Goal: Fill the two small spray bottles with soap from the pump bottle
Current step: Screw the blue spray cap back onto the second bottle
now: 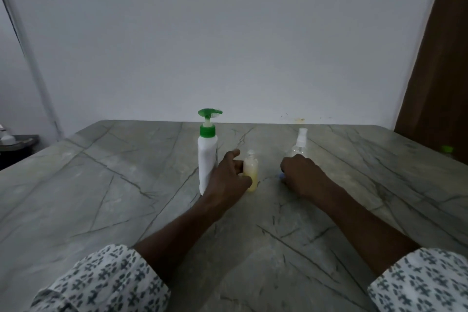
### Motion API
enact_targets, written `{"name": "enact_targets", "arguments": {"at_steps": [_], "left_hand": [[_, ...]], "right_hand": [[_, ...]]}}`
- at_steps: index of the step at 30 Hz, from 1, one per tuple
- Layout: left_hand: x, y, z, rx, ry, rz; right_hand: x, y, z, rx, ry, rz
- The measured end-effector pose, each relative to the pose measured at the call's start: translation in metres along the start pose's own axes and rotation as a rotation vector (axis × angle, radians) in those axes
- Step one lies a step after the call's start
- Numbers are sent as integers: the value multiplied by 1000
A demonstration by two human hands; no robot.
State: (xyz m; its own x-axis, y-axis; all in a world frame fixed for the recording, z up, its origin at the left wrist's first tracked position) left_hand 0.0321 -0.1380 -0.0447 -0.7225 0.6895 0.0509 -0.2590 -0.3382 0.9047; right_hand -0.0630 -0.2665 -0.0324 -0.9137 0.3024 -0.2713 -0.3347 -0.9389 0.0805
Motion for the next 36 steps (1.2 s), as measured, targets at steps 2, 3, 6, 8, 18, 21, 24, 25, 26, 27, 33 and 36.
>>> {"name": "enact_targets", "arguments": {"at_steps": [2, 3, 6, 8, 18, 21, 24, 25, 26, 27, 33, 36], "left_hand": [[0, -3, -1, -20, -5, 9], [0, -4, -1, -22, -4, 9], [0, -4, 3, 1, 12, -9], [0, -3, 7, 15, 45, -38], [1, 2, 8, -41, 134, -99], [0, 2, 8, -72, 153, -88], [-2, 1, 8, -87, 150, -85], [-2, 1, 8, -96, 152, -87], [-2, 1, 8, -104, 154, -86], [-3, 1, 7, -106, 156, -85], [-3, 1, 6, -85, 139, -87], [-3, 2, 6, -82, 139, -102]], "right_hand": [[-1, 6, 10, -116, 91, -17], [0, 10, 22, -210, 193, -34], [14, 23, 67, -675, 574, -90], [25, 22, 88, -952, 773, -53], [23, -5, 104, -1222, 1003, 175], [16, -11, 100, -1165, 949, 189], [9, -15, 93, -1089, 880, 166], [7, -16, 90, -1086, 853, 163], [4, -17, 86, -1089, 824, 158], [2, -18, 83, -1085, 796, 152], [-11, -25, 59, -934, 607, 104], [-13, -24, 50, -980, 522, 88]]}}
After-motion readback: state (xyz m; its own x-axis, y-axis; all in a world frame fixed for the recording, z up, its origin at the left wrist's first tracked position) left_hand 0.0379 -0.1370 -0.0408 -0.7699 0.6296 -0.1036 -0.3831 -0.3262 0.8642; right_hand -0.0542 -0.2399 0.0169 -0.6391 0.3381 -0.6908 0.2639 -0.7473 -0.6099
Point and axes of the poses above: each hand's wrist, its own x-axis away from the middle knuckle, its own z-axis out of the back of the hand, y = z × x, the point moved 10 cm from there along -x, towards the middle knuckle, and after that the axes turned 15 degrees about z, right-handed, at the moved point
